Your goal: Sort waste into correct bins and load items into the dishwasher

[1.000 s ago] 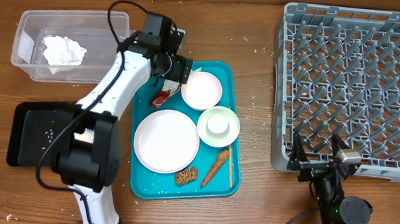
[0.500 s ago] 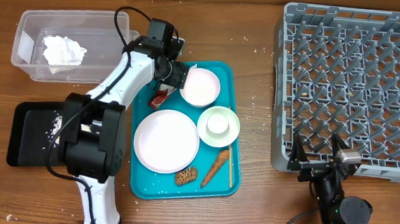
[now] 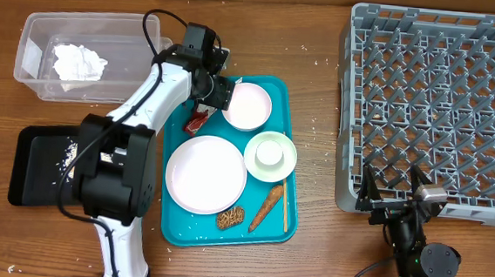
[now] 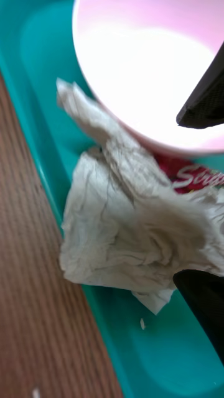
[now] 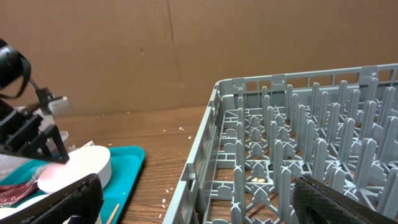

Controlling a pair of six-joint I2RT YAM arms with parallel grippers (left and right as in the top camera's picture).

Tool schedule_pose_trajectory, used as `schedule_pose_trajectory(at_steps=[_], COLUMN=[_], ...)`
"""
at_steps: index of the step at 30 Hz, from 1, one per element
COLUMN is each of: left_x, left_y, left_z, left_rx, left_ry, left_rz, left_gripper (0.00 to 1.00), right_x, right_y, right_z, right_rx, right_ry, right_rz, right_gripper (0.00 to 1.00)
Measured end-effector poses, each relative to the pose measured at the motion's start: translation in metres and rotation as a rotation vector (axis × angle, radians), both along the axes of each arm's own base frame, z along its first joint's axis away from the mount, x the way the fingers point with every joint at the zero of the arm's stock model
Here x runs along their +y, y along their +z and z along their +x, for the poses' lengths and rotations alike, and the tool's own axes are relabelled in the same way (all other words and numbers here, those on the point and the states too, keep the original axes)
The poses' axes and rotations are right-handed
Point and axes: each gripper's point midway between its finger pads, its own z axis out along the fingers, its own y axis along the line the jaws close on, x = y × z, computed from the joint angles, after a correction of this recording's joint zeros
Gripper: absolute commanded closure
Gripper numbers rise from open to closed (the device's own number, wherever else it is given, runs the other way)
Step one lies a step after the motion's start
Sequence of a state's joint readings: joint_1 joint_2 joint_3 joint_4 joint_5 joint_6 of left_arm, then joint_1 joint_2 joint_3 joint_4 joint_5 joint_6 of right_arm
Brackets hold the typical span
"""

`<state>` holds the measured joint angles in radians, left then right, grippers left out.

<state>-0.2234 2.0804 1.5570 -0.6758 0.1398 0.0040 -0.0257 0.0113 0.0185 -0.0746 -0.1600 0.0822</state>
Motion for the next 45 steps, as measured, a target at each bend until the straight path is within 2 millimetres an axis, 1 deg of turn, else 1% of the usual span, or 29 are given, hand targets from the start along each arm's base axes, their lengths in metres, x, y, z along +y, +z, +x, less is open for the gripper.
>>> schedule_pose_trajectory(at_steps=[3,5,7,9,11,13,15,17,21,23,25,33,35,42,43,44,45], left_x=[-0.003,-0.005,-0.002,0.004,0.010,0.015,0.020,0.021,0.020,0.019,0.018,0.019,0.020,0.023,0.023,0.023,0.023], left_y=[0.021,0.044,0.068,0.086,0.096,0.093,0.083,0.069,0.034,0.025,0.020,0.020,0.017,-0.008,-0.010,-0.013,-0.014], left_z=[0.002,0.003,0.007,0.013,0.018,0.019,0.019,0.019,0.015,0.014,0.013,0.013,0.013,0.010,0.010,0.009,0.009], left_rx=[-0.042,-0.091,-0.154,-0.208,-0.242,-0.235,-0.213,-0.185,-0.100,-0.078,-0.066,-0.068,-0.065,-0.016,-0.010,-0.004,-0.001], left_ry=[-0.005,-0.008,0.002,0.023,0.046,0.059,0.068,0.069,0.052,0.047,0.044,0.040,0.044,0.044,0.044,0.044,0.043], left_rz=[-0.016,-0.026,-0.019,0.000,0.023,0.038,0.054,0.063,0.065,0.062,0.058,0.069,0.077,0.098,0.099,0.101,0.102], left_gripper=[0.22,0.22,0.25,0.25,0.25,0.25,0.25,0.24,0.23,0.23,0.23,0.24,0.24,0.26,0.27,0.30,0.35], right_x=[0.000,0.000,0.000,0.000,0.000,0.000,0.000,0.000,0.000,0.000,0.000,0.000,0.000,0.000,0.000,0.000,0.000], right_y=[0.000,0.000,0.000,0.000,0.000,0.000,0.000,0.000,0.000,0.000,0.000,0.000,0.000,0.000,0.000,0.000,0.000], right_z=[0.000,0.000,0.000,0.000,0.000,0.000,0.000,0.000,0.000,0.000,0.000,0.000,0.000,0.000,0.000,0.000,0.000], right_rx=[0.000,0.000,0.000,0.000,0.000,0.000,0.000,0.000,0.000,0.000,0.000,0.000,0.000,0.000,0.000,0.000,0.000], right_ry=[0.000,0.000,0.000,0.000,0.001,0.000,0.000,0.000,0.000,0.000,0.000,0.000,0.000,0.000,0.000,0.000,0.000], right_rz=[0.000,0.000,0.000,0.000,0.000,0.000,0.000,0.000,0.000,0.000,0.000,0.000,0.000,0.000,0.000,0.000,0.000], right_gripper=[0.00,0.00,0.00,0.00,0.00,0.00,0.00,0.00,0.00,0.00,0.00,0.00,0.00,0.00,0.00,0.00,0.00])
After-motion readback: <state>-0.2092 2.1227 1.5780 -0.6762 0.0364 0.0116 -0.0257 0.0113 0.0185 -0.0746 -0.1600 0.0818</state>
